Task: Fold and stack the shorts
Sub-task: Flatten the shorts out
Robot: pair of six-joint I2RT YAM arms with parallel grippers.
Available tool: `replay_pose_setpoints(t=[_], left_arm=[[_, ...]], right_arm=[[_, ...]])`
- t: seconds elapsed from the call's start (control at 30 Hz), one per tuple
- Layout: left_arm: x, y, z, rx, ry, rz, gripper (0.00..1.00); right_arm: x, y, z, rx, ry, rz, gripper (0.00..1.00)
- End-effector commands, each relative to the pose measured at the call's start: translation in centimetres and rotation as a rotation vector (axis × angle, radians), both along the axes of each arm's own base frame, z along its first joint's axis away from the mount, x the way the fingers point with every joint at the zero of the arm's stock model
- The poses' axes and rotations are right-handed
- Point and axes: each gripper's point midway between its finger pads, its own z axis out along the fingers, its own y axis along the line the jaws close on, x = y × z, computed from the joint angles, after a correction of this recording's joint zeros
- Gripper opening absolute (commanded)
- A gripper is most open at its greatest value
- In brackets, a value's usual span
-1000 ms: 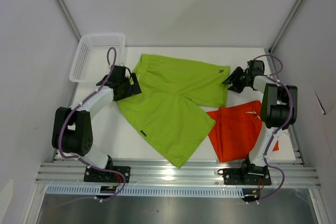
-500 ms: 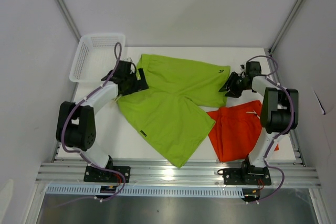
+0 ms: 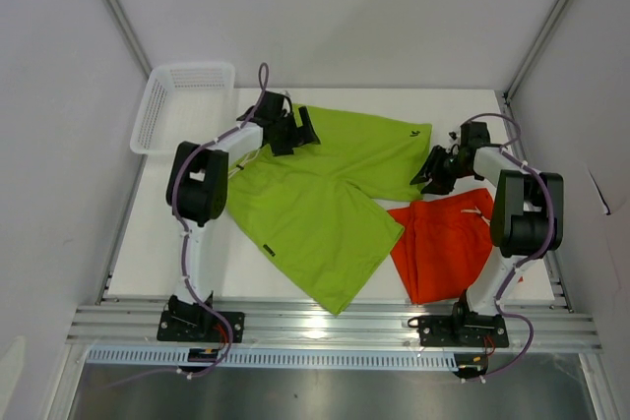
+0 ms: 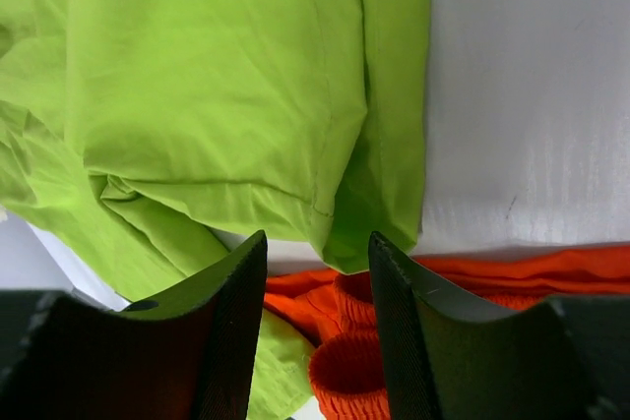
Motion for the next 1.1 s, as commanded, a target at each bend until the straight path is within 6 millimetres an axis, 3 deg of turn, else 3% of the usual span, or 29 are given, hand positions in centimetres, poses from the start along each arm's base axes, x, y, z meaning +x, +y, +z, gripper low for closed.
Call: replay_pose_setpoints(t=[0.0,0.03,0.17,0.3,0.5,0.73,0.93,1.0,1.07], left_arm=[[1.0,-2.2,0.8,-0.113,0.011,-0.021,0.98],[0.9,-2.3,-0.5,-0.112,0.036,-0.013,0.99],[2.0,-1.6,-1.7,-0.141,0.057,0.038,0.96],[3.3,0.4,-2.8,-0.179,0.085,0.133,0.95],[5.1,4.6,-3.2,-0.169,0.073,0.310,0.95],[5.9,6.3,-3.5,-0.198,0.080,0.377,0.95],[5.9,6.4,-3.6,-0.198,0.076,0.375,0.95],[6.0,6.4,-3.6,-0.198,0.076,0.375,0.95],[6.0,6.5,-3.6,-0.196,0.075,0.376,0.95]], right_arm=[[-0.5,1.1,1.2,0.046,-0.016,0.047,0.48],[-0.5,1.3,1.1,0.052,-0.015,0.051,0.48],[0.2,1.5,1.1,0.049,-0.036,0.056,0.46],[0.8,2.3,0.5,0.067,-0.024,0.073,0.44],[1.4,3.9,-0.2,0.128,-0.016,0.097,0.42],[2.3,4.2,0.9,0.110,-0.036,0.110,0.42],[2.3,4.4,0.9,0.126,-0.038,0.128,0.18],[1.7,5.5,0.7,0.128,-0.028,0.160,0.01],[1.0,5.5,0.5,0.129,-0.025,0.164,0.00]])
